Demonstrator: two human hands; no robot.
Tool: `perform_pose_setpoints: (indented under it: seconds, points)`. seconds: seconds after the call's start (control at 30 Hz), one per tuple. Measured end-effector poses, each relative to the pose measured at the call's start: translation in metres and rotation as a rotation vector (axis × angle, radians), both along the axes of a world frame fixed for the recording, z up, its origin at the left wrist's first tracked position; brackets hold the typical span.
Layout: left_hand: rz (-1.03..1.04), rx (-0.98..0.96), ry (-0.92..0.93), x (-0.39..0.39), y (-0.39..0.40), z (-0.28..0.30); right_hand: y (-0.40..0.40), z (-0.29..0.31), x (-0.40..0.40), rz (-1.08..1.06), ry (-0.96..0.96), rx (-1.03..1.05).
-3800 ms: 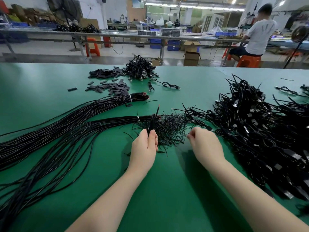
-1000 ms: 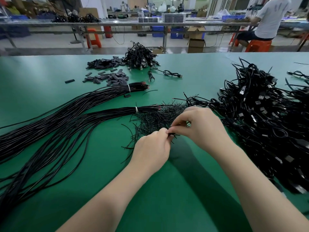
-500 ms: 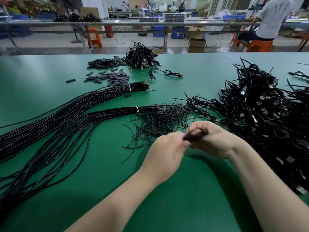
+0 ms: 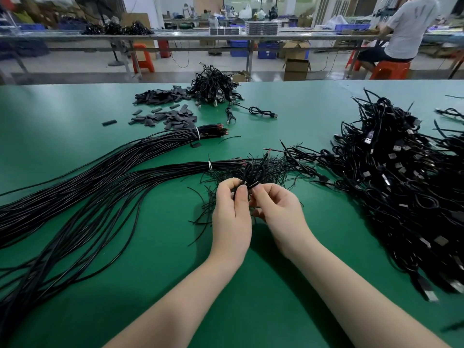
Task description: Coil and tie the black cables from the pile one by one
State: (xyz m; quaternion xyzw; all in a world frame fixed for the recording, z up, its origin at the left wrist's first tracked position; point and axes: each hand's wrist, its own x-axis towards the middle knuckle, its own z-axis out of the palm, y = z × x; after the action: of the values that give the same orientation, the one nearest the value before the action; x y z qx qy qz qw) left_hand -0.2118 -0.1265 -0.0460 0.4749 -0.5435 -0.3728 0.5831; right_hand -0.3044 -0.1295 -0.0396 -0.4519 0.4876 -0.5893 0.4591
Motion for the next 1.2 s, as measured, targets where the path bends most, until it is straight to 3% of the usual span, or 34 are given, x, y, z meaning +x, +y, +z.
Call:
perform_pose_setpoints:
  seconds: [0.4,0.6,0.87,1.2]
  points:
    - [-0.097,0.030,0.035,0.003,-0.009,-0.007,-0.001,-0.004,-0.002,-0.003,-0.006,-0.026]
    - [-0.102,0.097,0.120,0.003,-0.013,-0.008,-0.003,-0.008,0.001,-0.064,0.147,-0.017]
    - [-0.215,0.243,0.356,0.006,-0.015,-0.002,0.000,-0.002,-0.001,0.030,-0.071,0.011]
    - [-0.244,0.236,0.399,0.007,-0.016,0.000,0.005,0.006,-0.004,0.130,-0.101,0.123]
